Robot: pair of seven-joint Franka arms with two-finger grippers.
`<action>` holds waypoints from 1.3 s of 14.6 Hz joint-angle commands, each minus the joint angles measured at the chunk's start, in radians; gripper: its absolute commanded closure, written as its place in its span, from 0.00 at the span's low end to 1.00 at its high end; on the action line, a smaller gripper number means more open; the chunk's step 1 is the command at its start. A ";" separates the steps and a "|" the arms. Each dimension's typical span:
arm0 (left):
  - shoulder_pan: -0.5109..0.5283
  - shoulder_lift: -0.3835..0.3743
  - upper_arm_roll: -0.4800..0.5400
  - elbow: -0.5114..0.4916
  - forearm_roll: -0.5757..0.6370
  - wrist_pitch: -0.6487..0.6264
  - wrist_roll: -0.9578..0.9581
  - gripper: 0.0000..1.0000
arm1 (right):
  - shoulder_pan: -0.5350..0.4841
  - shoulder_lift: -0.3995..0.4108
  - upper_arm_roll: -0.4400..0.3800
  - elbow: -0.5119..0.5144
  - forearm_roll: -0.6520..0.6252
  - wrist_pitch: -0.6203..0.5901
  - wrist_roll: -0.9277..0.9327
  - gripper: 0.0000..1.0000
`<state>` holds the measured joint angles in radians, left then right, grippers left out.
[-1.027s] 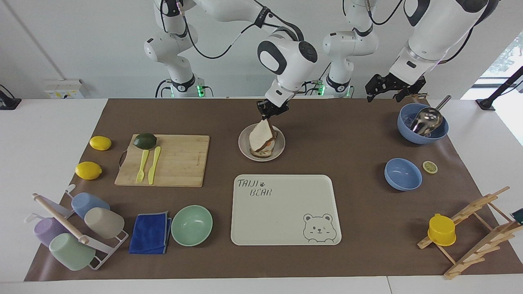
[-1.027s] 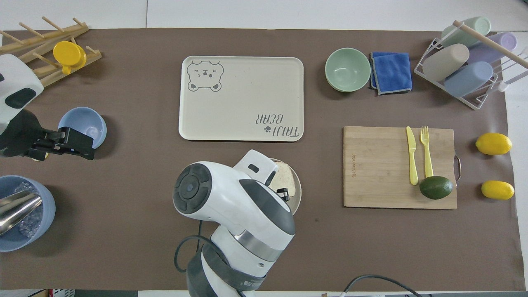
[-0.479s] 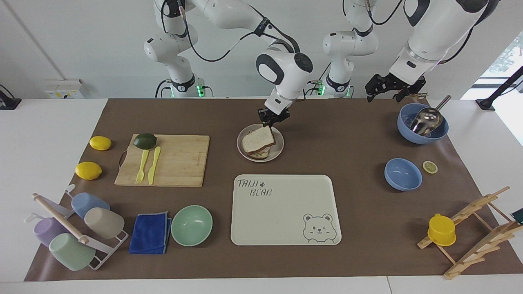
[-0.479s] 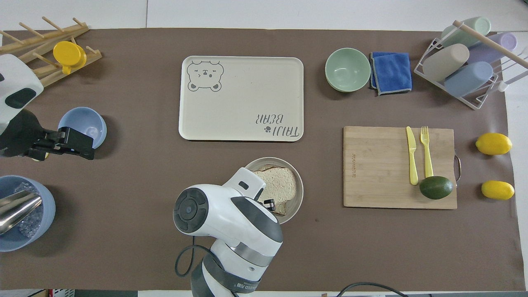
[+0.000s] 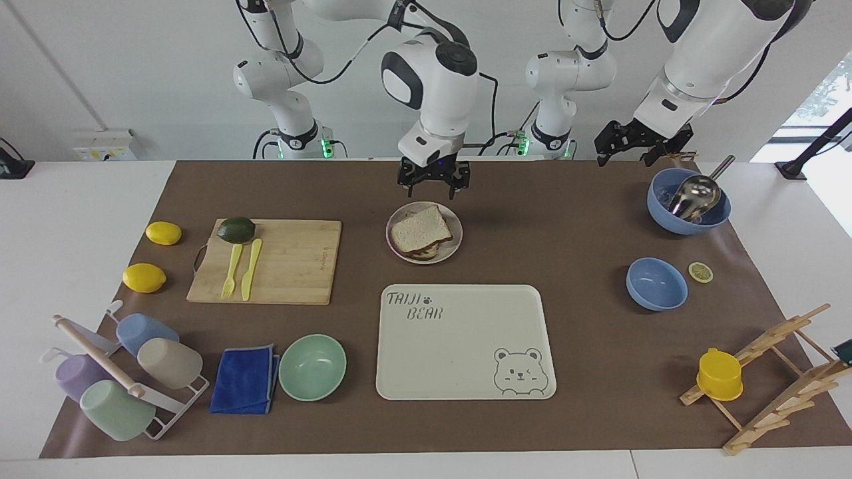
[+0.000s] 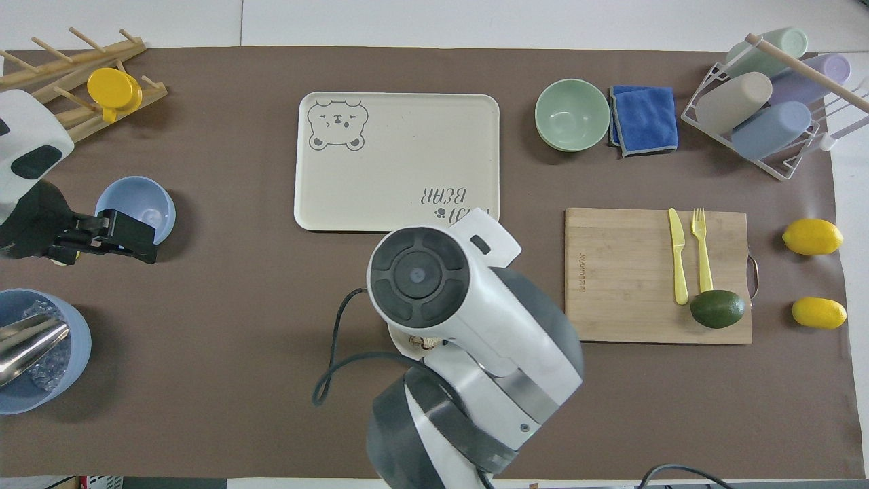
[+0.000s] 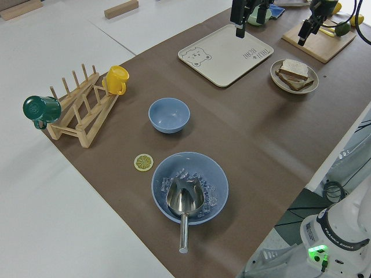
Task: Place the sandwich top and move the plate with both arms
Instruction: 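Open the right gripper and withdraw it toward the cutting board, then reach the left gripper to the white plate rim and grasp it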
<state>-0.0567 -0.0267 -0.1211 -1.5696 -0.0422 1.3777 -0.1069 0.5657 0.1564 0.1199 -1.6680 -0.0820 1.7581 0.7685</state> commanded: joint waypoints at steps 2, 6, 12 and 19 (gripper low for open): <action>0.008 -0.019 0.003 -0.010 0.010 0.006 0.007 0.00 | -0.176 -0.101 -0.044 0.034 0.062 -0.138 -0.184 0.00; 0.006 -0.032 0.003 -0.018 0.010 0.012 0.003 0.00 | -0.187 -0.193 -0.278 0.034 0.090 -0.250 -0.400 0.00; -0.076 -0.111 -0.009 -0.258 -0.011 0.208 -0.049 0.00 | -0.224 -0.206 -0.361 0.065 0.085 -0.316 -0.476 0.00; -0.224 -0.099 -0.009 -0.495 -0.077 0.499 -0.098 0.00 | -0.374 -0.209 -0.336 0.039 0.090 -0.305 -0.693 0.00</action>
<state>-0.2299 -0.0896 -0.1419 -1.9541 -0.1102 1.7699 -0.1767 0.2199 -0.0509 -0.2429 -1.6228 -0.0134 1.4553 0.0986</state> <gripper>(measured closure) 0.000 0.000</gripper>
